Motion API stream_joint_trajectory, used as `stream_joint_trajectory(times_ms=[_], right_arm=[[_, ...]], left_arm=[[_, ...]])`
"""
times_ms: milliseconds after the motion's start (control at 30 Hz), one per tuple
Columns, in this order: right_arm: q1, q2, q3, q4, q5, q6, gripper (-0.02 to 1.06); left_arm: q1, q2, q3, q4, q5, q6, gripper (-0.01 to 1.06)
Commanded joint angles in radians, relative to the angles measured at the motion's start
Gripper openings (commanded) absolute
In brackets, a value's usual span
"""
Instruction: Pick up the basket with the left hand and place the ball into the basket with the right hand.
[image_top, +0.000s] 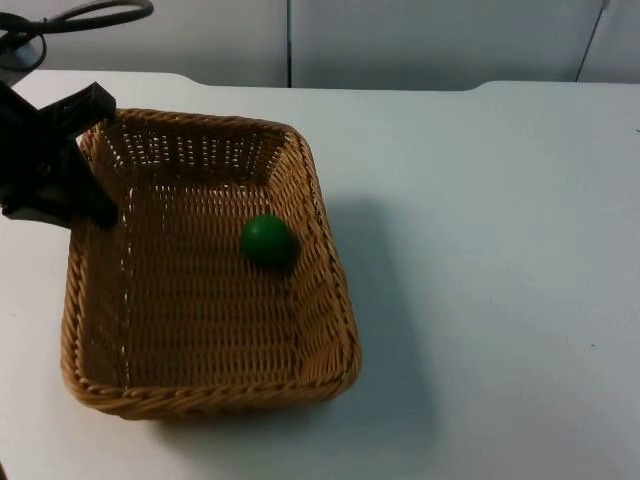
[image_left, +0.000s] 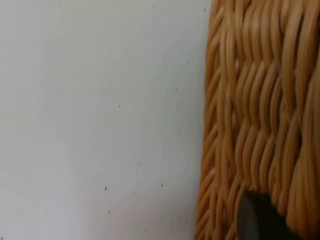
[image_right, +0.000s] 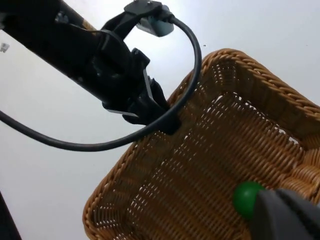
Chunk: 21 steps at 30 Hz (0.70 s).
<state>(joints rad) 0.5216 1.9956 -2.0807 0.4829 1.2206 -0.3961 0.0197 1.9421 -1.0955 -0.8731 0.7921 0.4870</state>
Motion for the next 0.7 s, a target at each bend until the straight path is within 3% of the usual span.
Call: stream_joint_trajectory(times_ms=[0,233,400,667], right_arm=[[-0.001,-0.005,-0.005,0.016,-0.006,-0.003,0.00],[-0.001,-0.005,-0.005,0.019,-0.010,-0.003,0.00],[-0.001,-0.005,-0.005,0.019,-0.013,-0.003,0.00],[-0.001,-0.005,-0.005,0.020,-0.034,-0.003,0.00]], left_arm=[[-0.005,0.001,-0.010,-0.060,0.015,0.011,0.00],[-0.005,0.026,-0.010,-0.100,0.013,0.011,0.00],[-0.005,0.055,-0.010,-0.171,0.025,0.077,0.04],[-0.005,0.072,-0.010,-0.276,0.035,0.142,0.41]])
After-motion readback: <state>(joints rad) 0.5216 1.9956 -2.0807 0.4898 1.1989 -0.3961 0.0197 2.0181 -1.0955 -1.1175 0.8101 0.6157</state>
